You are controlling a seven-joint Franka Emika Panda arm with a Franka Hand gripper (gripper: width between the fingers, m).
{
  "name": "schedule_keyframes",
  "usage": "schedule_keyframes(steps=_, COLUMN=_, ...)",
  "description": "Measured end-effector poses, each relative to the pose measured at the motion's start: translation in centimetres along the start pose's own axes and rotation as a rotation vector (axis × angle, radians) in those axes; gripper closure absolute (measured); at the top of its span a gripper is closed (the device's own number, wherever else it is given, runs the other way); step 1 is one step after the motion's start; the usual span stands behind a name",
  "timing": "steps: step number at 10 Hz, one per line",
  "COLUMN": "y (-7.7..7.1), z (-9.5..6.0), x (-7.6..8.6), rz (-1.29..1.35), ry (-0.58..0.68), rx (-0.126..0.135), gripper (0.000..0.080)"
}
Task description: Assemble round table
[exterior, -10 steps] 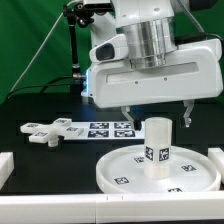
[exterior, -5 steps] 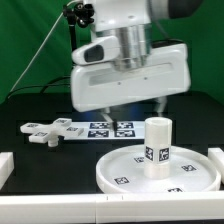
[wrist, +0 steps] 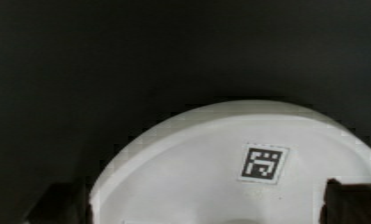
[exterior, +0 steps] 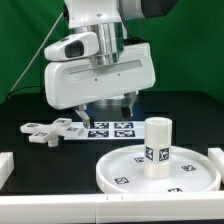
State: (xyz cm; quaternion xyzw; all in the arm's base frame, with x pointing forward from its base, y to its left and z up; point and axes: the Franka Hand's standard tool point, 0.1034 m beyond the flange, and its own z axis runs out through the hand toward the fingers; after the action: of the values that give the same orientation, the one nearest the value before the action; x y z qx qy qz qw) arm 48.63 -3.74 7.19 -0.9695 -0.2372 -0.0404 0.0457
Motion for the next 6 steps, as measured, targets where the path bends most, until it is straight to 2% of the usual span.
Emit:
schedule_keyframes(steps=1, y=0.2, z=0.0, x=-0.1, rz=-0.005, ry=0.003, rx=-0.004, gripper=0.0151)
schedule_keyframes(steps=2, y=1.4, z=0.1, x=-1.6, rz=-0.029, ry=0.011, rx=-0.036, gripper=0.0151)
schedule_keyframes(steps=3, y=2.2, z=0.0, x=-3.6, rz=-0.021, ry=-0.007, rx=-0.049, gripper=0.0151)
schedule_keyframes(steps=4, y=3.2, z=-0.3, x=-4.8, rz=-0.02, ry=-0.014, rx=-0.069, gripper=0.0151)
schedule_keyframes(steps=5, y=4.5, z=-0.8, x=-6.0, rz=-0.022, ry=-0.014, rx=-0.093, gripper=0.0151)
schedule_keyframes(steps=6, y=6.1, z=-1.2, x=-7.6, rz=-0.005, ry=-0.019, rx=-0.103, gripper=0.0151)
